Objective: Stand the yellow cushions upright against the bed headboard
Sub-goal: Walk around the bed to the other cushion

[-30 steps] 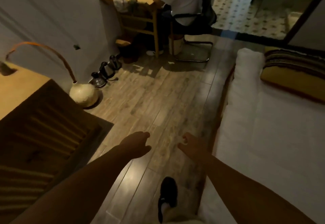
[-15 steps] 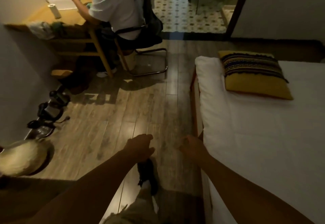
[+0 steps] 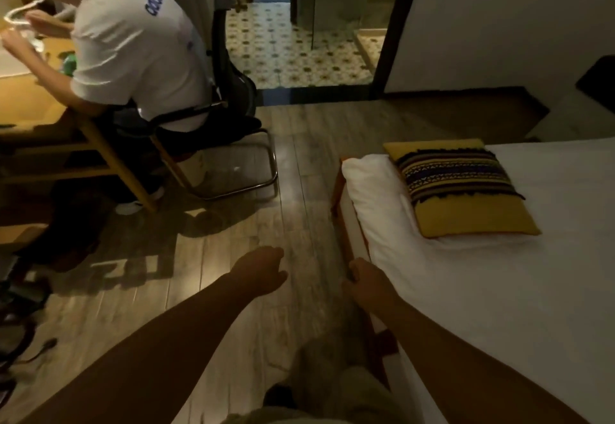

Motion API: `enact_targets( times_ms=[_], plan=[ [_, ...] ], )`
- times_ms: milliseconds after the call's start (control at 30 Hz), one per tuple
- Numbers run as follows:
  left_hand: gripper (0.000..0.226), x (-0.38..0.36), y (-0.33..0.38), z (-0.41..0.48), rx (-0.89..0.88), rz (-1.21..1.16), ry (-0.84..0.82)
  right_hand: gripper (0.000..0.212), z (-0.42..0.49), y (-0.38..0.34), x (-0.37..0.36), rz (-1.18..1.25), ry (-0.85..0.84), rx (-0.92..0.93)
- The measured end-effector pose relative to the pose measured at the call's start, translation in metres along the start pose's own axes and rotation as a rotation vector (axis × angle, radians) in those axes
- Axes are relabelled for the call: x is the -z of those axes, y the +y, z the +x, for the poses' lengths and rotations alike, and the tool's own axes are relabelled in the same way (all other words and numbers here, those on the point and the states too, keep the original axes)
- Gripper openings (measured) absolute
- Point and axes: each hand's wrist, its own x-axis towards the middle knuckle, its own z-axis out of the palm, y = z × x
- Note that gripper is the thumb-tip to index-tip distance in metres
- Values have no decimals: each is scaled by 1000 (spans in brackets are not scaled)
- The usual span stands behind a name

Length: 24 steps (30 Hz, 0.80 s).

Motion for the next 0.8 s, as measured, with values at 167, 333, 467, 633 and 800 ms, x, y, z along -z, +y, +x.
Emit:
enact_targets(
  times_ms=[167, 333, 467, 633, 800],
  plan=[
    [54, 41, -1, 97, -84, 125, -67, 42, 79, -26, 36, -2, 80, -29],
    [51, 84, 8, 212, -119, 118, -61, 42, 190, -48, 84, 6, 120, 22],
    [46, 131, 19, 306, -83, 107, -43, 47, 282, -72, 144, -27, 99, 18],
    [40, 189, 39, 404, -97, 177, -41, 45, 362, -103, 209, -18, 111, 25],
    [51, 224, 52, 490, -121, 130, -52, 36, 434, -125, 264, 24, 163, -3]
  ],
)
